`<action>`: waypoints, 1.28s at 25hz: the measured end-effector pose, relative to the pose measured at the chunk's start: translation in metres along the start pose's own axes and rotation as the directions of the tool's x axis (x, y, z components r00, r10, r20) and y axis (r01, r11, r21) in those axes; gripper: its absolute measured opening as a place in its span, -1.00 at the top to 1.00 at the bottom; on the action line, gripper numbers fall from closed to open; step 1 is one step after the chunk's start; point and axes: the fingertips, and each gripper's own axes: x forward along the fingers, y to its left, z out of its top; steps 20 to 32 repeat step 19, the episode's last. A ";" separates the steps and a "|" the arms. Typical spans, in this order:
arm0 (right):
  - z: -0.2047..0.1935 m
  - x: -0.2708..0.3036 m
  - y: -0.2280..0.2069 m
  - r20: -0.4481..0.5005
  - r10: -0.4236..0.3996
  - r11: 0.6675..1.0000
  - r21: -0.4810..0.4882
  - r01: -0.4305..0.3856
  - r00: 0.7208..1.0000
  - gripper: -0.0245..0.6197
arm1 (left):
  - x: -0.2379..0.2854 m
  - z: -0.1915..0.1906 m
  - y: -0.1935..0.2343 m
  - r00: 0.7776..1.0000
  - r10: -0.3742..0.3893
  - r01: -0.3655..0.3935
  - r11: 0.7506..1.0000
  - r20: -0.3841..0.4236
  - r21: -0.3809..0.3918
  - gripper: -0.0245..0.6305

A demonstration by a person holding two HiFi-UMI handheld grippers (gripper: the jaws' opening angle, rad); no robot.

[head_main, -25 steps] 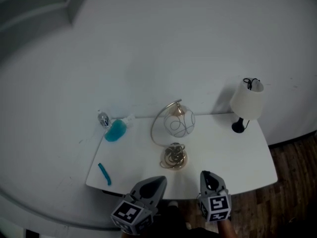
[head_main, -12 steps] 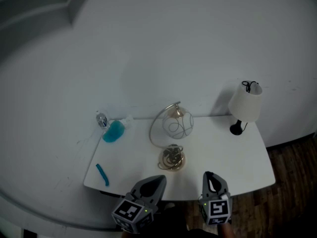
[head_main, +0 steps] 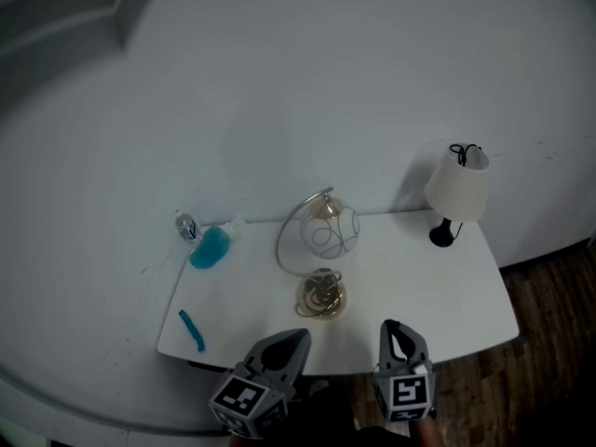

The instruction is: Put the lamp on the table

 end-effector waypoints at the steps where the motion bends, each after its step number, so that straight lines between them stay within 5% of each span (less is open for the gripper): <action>1: 0.000 0.000 0.000 0.000 -0.003 1.000 0.001 0.003 1.000 0.93 | 0.000 0.000 0.001 1.000 0.000 0.000 1.000 -0.001 -0.001 0.90; 32: -0.011 -0.002 0.005 -0.022 -0.021 1.000 0.017 0.021 1.000 0.93 | -0.003 -0.008 -0.002 0.999 -0.004 0.004 1.000 -0.032 0.011 0.90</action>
